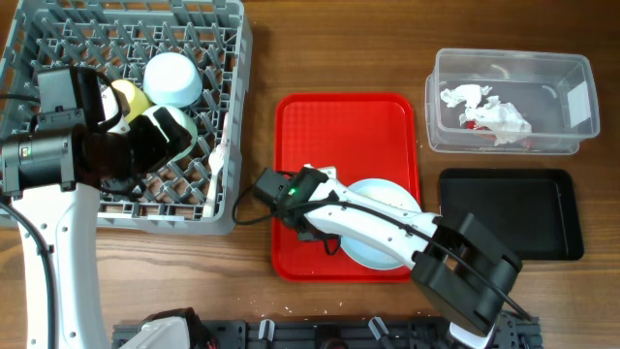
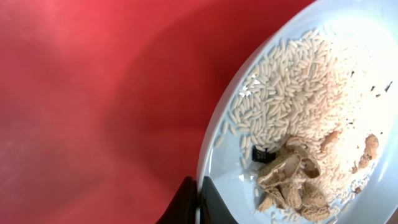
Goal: Sort waste into correct bins and load items into the dishwasher rack
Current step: 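Grasp the light-blue plate edge with the right gripper, then lift the plate and carry it right over the black tray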
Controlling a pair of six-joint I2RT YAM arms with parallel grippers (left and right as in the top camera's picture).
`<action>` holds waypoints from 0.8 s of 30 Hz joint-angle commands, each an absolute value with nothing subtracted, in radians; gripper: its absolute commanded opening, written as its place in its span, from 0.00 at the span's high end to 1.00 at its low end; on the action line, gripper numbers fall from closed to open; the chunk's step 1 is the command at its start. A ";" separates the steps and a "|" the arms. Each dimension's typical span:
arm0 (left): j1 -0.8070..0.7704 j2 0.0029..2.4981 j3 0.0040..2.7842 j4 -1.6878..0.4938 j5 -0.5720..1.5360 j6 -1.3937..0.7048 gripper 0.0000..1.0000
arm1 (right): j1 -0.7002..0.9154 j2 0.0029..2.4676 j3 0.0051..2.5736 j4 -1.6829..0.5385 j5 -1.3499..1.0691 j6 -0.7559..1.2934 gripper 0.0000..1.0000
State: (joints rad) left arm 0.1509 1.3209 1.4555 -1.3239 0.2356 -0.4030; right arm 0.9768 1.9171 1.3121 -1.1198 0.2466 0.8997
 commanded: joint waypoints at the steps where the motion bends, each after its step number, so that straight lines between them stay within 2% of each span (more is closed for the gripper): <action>1: 0.155 1.315 1.453 -1.321 0.234 -0.412 0.00 | 0.977 1.939 1.330 -1.142 0.308 0.951 0.96; 10: 0.155 1.315 1.453 -1.321 0.234 -0.412 0.00 | 0.947 1.903 1.330 -1.221 0.352 1.050 0.96; 15: 0.155 1.315 1.453 -1.321 0.234 -0.412 0.00 | 0.851 1.805 1.330 -1.279 0.360 1.089 0.96; 24: 0.155 1.315 1.453 -1.321 0.234 -0.412 0.00 | 0.590 1.571 1.330 -1.279 0.346 0.904 0.96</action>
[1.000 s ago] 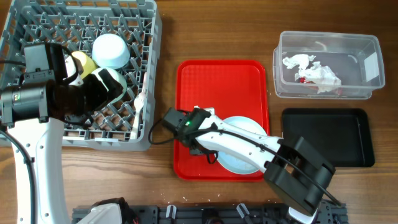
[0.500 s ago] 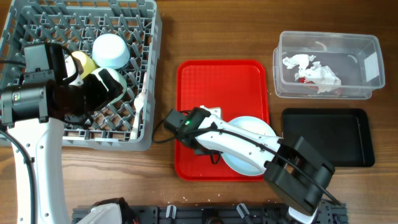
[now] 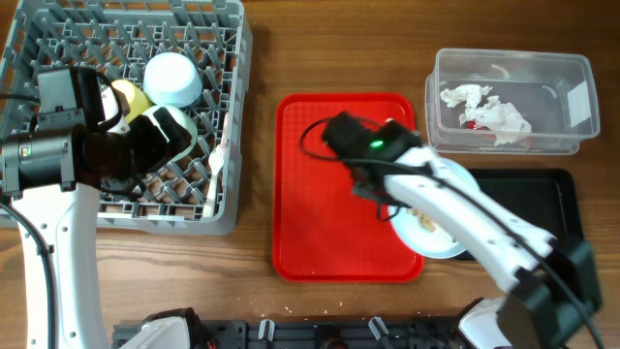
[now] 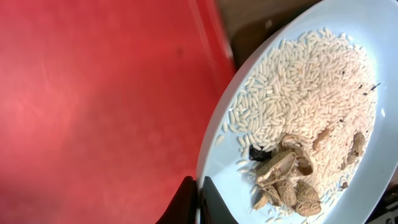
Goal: Sort waste into correct bins and load items into the dishwasher rack
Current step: 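Lift the plate and carry it right over the black tray, then tilt the plate to scrape the rice scraps onto the black tray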
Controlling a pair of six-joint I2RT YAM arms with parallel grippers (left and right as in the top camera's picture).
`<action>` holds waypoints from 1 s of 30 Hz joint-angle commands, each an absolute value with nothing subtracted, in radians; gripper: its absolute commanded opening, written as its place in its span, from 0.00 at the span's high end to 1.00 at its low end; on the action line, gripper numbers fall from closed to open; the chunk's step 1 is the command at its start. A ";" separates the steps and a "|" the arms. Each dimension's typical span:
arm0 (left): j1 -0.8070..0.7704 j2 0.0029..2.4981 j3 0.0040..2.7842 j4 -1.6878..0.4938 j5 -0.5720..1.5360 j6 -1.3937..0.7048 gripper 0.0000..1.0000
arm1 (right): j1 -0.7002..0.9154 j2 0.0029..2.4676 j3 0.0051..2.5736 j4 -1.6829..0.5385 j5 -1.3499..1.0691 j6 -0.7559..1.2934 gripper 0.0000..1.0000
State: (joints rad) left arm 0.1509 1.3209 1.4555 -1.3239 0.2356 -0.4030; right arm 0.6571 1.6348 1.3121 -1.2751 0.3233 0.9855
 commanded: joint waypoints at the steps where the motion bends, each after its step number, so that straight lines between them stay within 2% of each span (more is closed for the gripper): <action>1: 0.155 1.315 1.453 -1.321 0.234 -0.412 0.00 | 0.543 1.548 1.330 -1.276 0.327 0.857 0.96; 12: 0.155 1.315 1.453 -1.321 0.234 -0.412 0.00 | 0.158 1.530 1.330 -1.191 0.156 0.619 0.96; 25: 0.155 1.315 1.453 -1.321 0.234 -0.412 0.00 | -0.323 1.530 1.330 -1.157 -0.352 0.358 0.96; 30: 0.155 1.315 1.453 -1.321 0.234 -0.412 0.00 | -0.450 1.530 1.329 -1.180 -0.485 0.301 0.96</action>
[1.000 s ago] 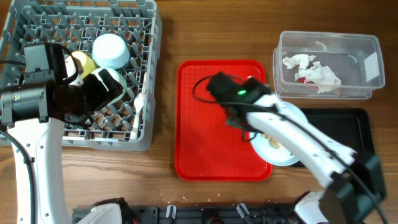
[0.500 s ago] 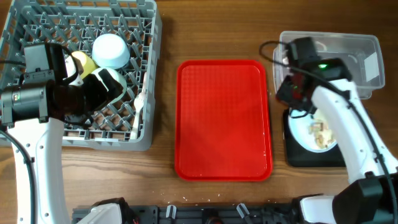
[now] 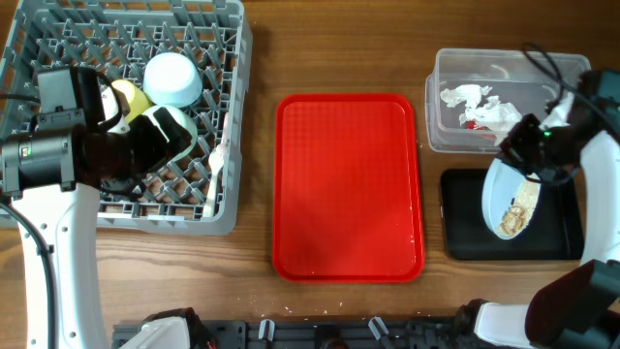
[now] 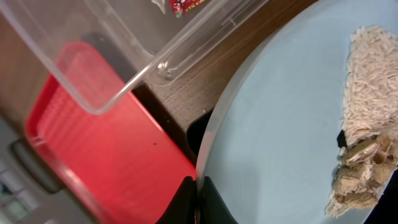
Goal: Sort waste into correct bins and load items into the dishwasher rack
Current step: 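Tilt the plate to scrape the rice scraps onto the black tray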
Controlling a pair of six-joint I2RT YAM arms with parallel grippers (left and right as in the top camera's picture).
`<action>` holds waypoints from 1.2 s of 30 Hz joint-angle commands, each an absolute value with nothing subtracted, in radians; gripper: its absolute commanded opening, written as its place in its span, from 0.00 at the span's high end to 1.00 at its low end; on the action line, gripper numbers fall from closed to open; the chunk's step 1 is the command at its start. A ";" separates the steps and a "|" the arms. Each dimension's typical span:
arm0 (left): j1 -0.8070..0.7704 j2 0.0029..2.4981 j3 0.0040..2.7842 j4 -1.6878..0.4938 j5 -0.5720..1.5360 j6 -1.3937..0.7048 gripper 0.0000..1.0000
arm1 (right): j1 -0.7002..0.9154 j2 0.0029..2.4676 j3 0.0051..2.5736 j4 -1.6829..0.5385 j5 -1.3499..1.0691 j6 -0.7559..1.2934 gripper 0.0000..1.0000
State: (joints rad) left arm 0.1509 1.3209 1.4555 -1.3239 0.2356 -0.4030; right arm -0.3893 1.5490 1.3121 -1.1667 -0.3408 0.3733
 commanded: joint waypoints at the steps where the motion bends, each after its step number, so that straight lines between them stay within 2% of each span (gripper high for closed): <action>1: 0.155 1.315 1.453 -1.321 0.234 -0.412 0.00 | -0.472 1.530 1.330 -1.186 -0.514 0.287 0.96; 5: 0.155 1.315 1.453 -1.321 0.234 -0.412 0.00 | -0.555 1.530 1.330 -1.217 -0.652 0.237 0.96; 13: 0.155 1.316 1.453 -1.321 0.234 -0.412 0.00 | -0.681 1.530 1.330 -1.233 -0.735 0.234 0.96; 16: 0.154 1.317 1.453 -1.321 0.234 -0.412 0.00 | -0.708 1.530 1.330 -1.291 -0.859 0.161 0.96; 19: 0.155 1.316 1.453 -1.321 0.234 -0.412 0.00 | -0.714 1.533 1.330 -1.250 -0.846 0.188 0.96; 22: 0.155 1.316 1.453 -1.321 0.234 -0.412 0.00 | -0.715 1.537 1.329 -1.303 -0.892 0.173 0.96; 25: 0.154 1.317 1.453 -1.321 0.234 -0.412 0.00 | -0.716 1.538 1.330 -1.249 -0.811 0.224 0.96; 28: 0.155 1.317 1.453 -1.321 0.234 -0.412 0.00 | -0.715 1.538 1.329 -1.276 -0.838 0.167 0.96; 36: 0.155 1.318 1.453 -1.321 0.234 -0.412 0.00 | -0.731 1.539 1.330 -1.270 -0.781 0.229 0.96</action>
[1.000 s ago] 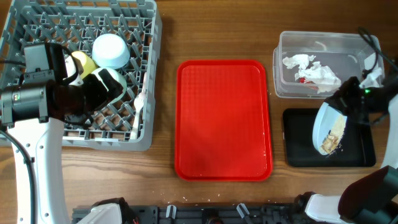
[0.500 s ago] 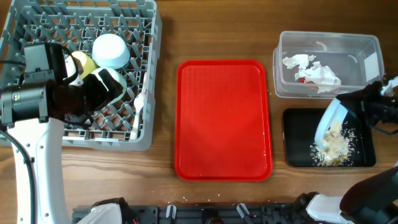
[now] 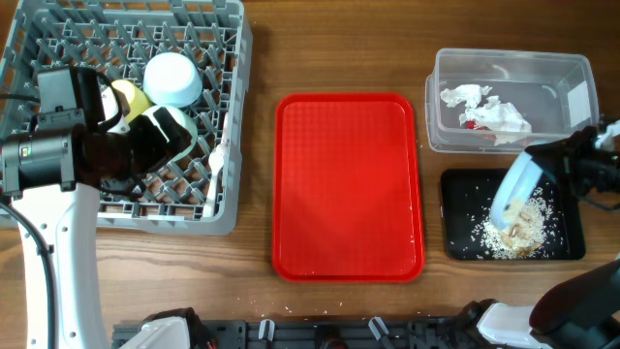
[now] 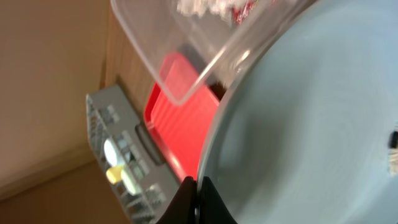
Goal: Sort waste into correct bins and load items into the dishwasher rack
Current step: 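Tilt the plate to scrape the rice scraps onto the black tray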
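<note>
My right gripper [image 4: 198, 186] is shut on the rim of a pale blue plate [image 3: 513, 186], which stands steeply tilted over the black tray [image 3: 562, 182] at the right. Rice and brown scraps [image 3: 515, 229] lie scattered on that tray. In the right wrist view the plate's [image 4: 311, 124] face is almost bare. The grey dishwasher rack [image 3: 39, 29] at the left holds a white bowl [image 3: 172, 78], a yellow cup [image 3: 131, 95] and a pale green cup [image 3: 179, 124]. My left gripper sits over the rack by the green cup, its fingers hidden under the arm [image 3: 58, 145].
A red tray [image 3: 347, 184] lies in the middle. A clear plastic bin [image 3: 572, 68] with crumpled paper waste [image 3: 484, 109] stands at the back right, just behind the black tray. A white utensil [image 3: 215, 165] leans at the rack's right wall.
The plate has tipped steeper over the black tray, and the rice and scraps that lay on it are now spread on the tray. The left arm has not moved.
My right gripper held the plate of rice and scraps on the red tray. It then had the plate at the tray's right edge, then tilted above the black tray. Now the food lies on the black tray. The left arm stayed at the rack throughout.
</note>
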Controlling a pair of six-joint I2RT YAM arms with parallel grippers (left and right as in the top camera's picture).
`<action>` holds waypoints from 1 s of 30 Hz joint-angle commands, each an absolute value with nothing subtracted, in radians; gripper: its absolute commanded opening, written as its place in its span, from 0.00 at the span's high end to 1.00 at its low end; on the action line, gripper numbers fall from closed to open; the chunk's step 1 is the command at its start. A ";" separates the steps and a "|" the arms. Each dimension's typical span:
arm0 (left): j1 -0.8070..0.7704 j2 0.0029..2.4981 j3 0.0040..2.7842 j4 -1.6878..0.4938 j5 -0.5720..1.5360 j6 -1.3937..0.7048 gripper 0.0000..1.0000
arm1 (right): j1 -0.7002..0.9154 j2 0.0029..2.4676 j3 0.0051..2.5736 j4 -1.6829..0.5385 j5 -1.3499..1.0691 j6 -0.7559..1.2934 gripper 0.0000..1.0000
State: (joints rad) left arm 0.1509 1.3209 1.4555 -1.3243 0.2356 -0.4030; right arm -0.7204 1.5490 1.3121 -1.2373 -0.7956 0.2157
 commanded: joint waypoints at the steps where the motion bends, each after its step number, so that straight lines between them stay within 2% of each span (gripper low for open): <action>1: 0.155 1.318 1.453 -1.321 0.234 -0.412 0.00 | -0.731 1.539 1.330 -1.290 -0.874 0.152 0.96; 4: 0.155 1.318 1.453 -1.321 0.234 -0.412 0.00 | -0.735 1.539 1.330 -1.232 -0.812 0.218 0.96; 6: 0.155 1.318 1.453 -1.321 0.234 -0.412 0.00 | -0.751 1.539 1.329 -1.299 -0.899 0.162 0.96; 9: 0.155 1.318 1.453 -1.321 0.234 -0.412 0.00 | -0.752 1.539 1.330 -1.254 -0.826 0.193 0.96; 11: 0.155 1.318 1.453 -1.321 0.234 -0.412 0.00 | -0.762 1.539 1.329 -1.306 -0.900 0.104 0.95; 14: 0.155 1.318 1.453 -1.321 0.234 -0.412 0.00 | -0.764 1.539 1.330 -1.289 -0.783 0.210 0.96; 16: 0.155 1.318 1.453 -1.321 0.234 -0.412 0.00 | -0.778 1.539 1.329 -1.332 -0.913 0.101 0.96; 18: 0.155 1.318 1.453 -1.321 0.234 -0.412 0.00 | -0.778 1.541 1.330 -1.272 -0.815 0.208 0.96; 21: 0.155 1.318 1.453 -1.321 0.234 -0.412 0.00 | -0.796 1.541 1.329 -1.394 -1.016 0.033 0.96; 24: 0.155 1.318 1.453 -1.321 0.234 -0.412 0.00 | -0.797 1.541 1.329 -1.377 -1.042 0.107 0.96; 27: 0.155 1.318 1.453 -1.321 0.234 -0.412 0.00 | -0.797 1.541 1.329 -1.472 -1.138 -0.030 0.96; 29: 0.155 1.318 1.453 -1.321 0.234 -0.412 0.00 | -0.797 1.541 1.329 -1.362 -0.983 0.138 0.96; 30: 0.155 1.318 1.453 -1.321 0.234 -0.412 0.00 | -0.799 1.541 1.329 -1.395 -0.937 0.176 0.96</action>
State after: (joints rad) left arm 0.1509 1.3209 1.4555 -1.3243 0.2359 -0.4030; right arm -0.7929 1.5482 1.3121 -1.3846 -1.0264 0.0772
